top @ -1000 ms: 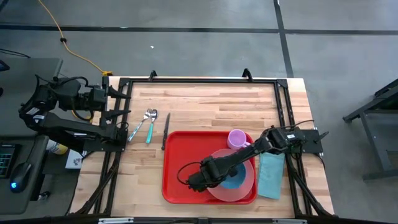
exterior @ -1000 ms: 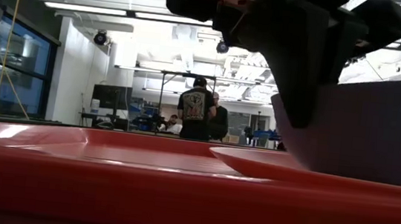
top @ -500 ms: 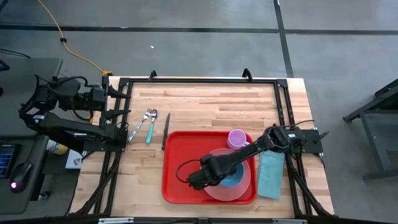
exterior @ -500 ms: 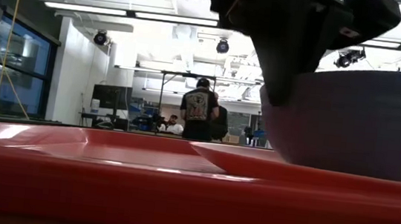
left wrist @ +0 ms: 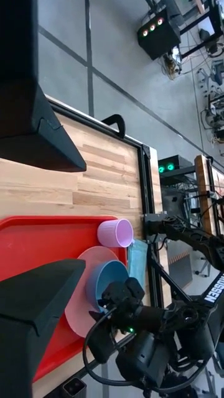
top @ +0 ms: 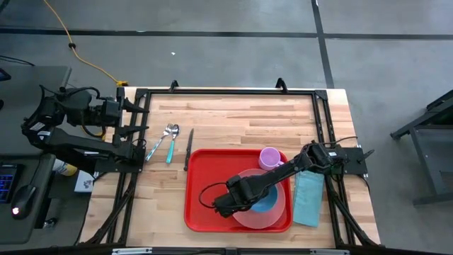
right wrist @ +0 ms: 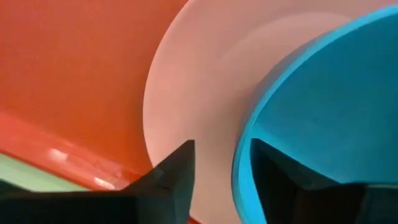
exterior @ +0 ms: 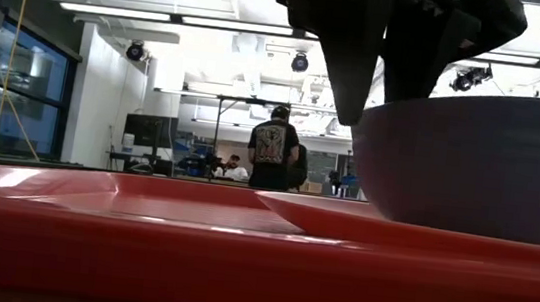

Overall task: Set up tray
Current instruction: Put the blue napkin into the pink serving tray

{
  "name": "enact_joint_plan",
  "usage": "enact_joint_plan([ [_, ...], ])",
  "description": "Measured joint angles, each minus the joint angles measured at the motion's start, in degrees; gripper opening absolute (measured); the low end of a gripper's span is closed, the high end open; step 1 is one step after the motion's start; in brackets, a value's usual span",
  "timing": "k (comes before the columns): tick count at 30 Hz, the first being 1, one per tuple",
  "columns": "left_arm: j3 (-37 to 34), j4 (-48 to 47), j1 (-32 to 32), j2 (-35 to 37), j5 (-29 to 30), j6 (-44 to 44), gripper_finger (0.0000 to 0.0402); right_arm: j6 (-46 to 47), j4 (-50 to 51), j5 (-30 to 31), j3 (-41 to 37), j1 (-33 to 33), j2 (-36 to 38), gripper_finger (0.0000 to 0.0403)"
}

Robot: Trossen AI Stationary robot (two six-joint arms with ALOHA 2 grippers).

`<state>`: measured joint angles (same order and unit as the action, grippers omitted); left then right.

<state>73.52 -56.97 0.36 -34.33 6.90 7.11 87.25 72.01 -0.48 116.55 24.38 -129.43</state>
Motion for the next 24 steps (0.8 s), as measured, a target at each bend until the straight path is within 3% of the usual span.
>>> enact_joint_plan([
  [6,0.0,0.0,0.0,0.0,0.0,0.1,0.0273,-0.3,-0.2,-1.4,0.0,0.0,1.0,0.0174],
  [14,0.0,-0.1,0.0,0.0,0.0,0.1,0.0273,-0.5,-1.3,2.4,0.0,0.1,6.3,0.0181],
  [24,0.0,-0.1,0.0,0.0,0.1,0.1,0.0273,-6.9,-6.6,17.9,0.0,0.5,14.5,0.0182],
])
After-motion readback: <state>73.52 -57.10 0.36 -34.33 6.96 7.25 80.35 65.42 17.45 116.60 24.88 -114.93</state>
